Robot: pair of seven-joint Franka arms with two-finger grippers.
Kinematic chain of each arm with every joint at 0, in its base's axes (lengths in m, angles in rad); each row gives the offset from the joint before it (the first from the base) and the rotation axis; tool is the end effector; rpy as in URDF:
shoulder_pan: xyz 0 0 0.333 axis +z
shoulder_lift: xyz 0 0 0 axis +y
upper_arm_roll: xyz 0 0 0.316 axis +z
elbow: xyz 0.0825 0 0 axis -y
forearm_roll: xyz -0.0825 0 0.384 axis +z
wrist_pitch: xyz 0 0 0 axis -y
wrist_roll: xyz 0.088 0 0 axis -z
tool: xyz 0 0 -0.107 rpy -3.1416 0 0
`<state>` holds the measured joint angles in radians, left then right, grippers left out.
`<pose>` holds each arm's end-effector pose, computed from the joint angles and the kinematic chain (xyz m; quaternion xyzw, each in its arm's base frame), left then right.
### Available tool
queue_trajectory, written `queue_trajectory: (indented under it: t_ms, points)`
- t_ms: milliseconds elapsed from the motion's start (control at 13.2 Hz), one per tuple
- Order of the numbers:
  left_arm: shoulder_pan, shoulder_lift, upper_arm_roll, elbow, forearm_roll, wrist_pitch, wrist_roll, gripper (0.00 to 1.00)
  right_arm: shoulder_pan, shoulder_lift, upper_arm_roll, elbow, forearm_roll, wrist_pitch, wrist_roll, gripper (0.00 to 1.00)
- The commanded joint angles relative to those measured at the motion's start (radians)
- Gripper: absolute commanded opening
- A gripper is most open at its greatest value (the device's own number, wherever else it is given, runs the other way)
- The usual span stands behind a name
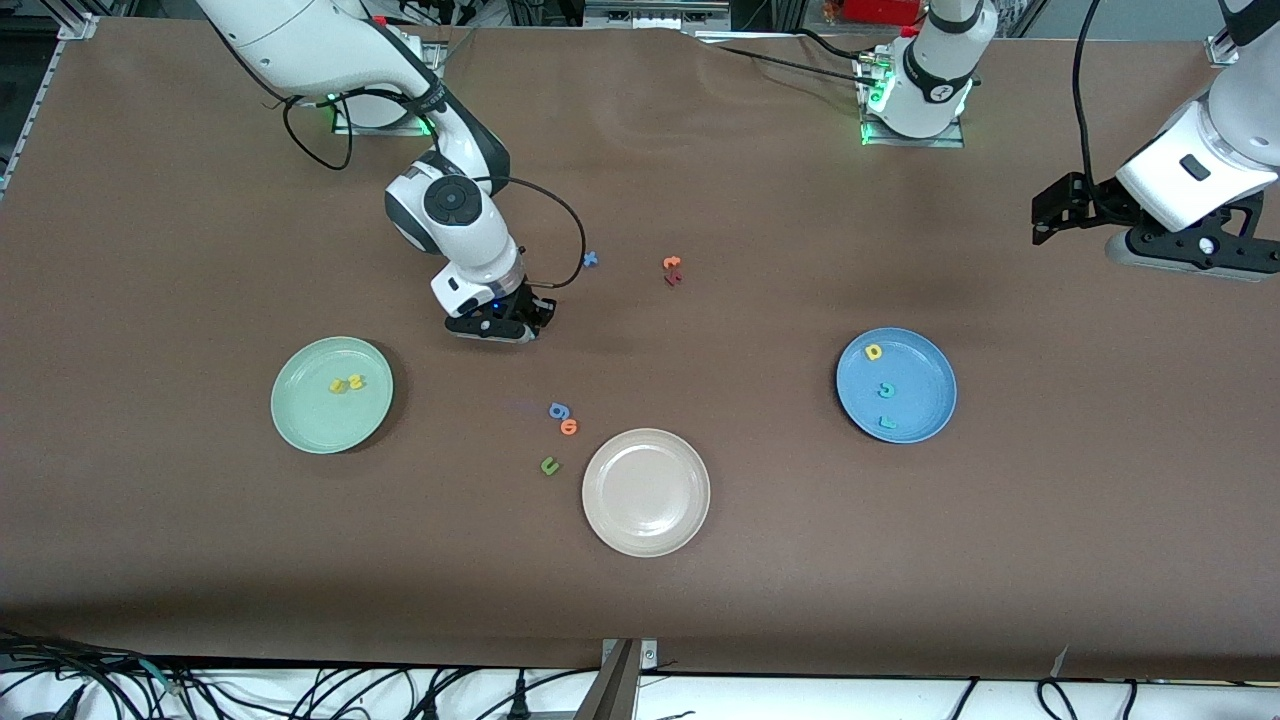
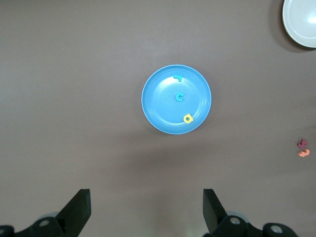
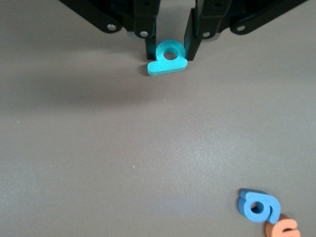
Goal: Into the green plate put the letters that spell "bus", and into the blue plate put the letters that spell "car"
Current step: 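Carry the teal b onto the green plate and open the right gripper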
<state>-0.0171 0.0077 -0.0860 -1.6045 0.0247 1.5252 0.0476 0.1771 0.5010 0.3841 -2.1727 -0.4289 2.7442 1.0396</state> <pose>0.5478 -0.0537 0.6007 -0.9961 0.0752 0.0431 0.0132 0.4720 0.3192 0.1860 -0.9951 0.0726 -0.0501 0.0443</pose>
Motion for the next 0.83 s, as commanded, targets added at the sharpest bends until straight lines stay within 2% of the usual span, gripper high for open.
queue_trajectory:
  t_ms: [0,378,680,756]
  points:
    - [0.009,-0.006,-0.003,0.015,-0.029,-0.017,0.015,1.00,-0.013,-0.041,-0.024,-0.006,0.009,-0.003,-0.082,0.03]
    - [0.009,-0.006,-0.005,0.017,-0.029,-0.019,0.017,1.00,-0.070,-0.130,-0.116,-0.004,0.030,-0.149,-0.425,0.03]
    - [0.009,-0.006,-0.005,0.017,-0.031,-0.019,0.014,1.00,-0.116,-0.173,-0.188,-0.002,0.151,-0.216,-0.735,0.03]
    - [0.009,-0.006,-0.005,0.017,-0.031,-0.019,0.014,1.00,-0.129,-0.173,-0.223,-0.002,0.179,-0.221,-0.833,0.03]
